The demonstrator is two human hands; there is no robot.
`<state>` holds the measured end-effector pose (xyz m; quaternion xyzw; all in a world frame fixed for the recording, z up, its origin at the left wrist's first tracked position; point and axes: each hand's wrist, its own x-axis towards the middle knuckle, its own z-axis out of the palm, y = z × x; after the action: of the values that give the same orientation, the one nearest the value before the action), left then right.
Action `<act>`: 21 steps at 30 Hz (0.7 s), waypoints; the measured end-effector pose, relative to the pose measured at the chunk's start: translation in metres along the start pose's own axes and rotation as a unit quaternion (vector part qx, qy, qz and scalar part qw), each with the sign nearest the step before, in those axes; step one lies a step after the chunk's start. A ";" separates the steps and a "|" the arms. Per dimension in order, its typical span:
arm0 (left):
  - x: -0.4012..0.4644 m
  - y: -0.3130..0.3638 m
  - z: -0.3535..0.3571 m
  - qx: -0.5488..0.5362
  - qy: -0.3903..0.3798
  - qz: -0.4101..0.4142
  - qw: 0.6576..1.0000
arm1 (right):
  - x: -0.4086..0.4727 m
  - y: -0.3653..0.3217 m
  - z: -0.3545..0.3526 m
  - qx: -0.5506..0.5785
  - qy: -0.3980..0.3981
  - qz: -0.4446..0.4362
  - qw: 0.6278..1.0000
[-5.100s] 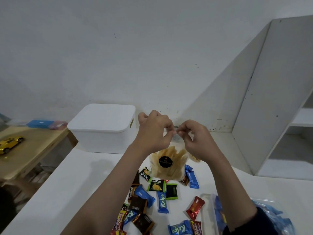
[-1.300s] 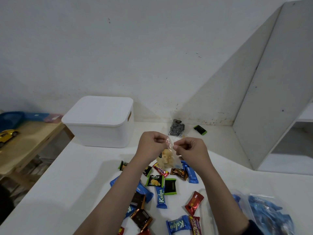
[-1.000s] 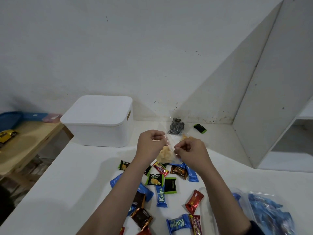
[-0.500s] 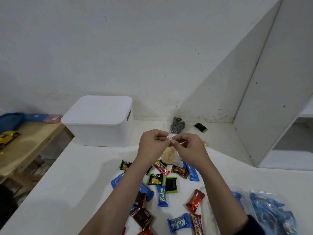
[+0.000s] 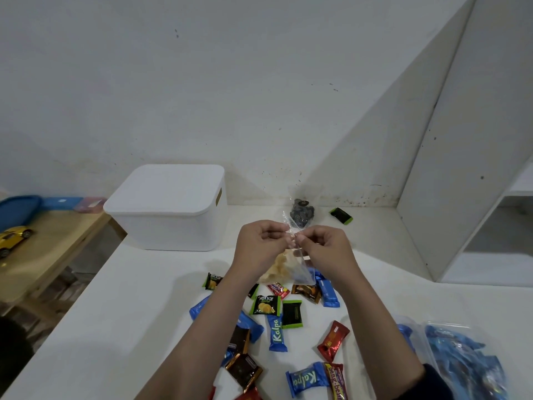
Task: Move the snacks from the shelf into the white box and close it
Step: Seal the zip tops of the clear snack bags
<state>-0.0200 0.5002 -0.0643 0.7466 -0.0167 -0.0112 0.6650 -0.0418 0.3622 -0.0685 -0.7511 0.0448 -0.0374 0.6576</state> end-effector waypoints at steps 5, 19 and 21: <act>0.010 -0.005 -0.015 -0.050 0.055 -0.026 0.997 | 0.001 0.004 -0.010 -0.069 -0.062 -0.012 0.996; 0.032 -0.037 -0.038 0.125 -0.130 -0.090 0.980 | 0.016 0.002 -0.035 -0.110 -0.010 -0.087 0.990; 0.035 -0.048 -0.038 0.144 -0.209 -0.103 0.962 | 0.018 -0.002 -0.038 -0.082 -0.028 -0.089 0.992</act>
<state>0.0171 0.5422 -0.1069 0.8133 -0.0795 -0.2327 0.5274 -0.0279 0.3233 -0.0612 -0.8046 -0.0375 -0.0707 0.5885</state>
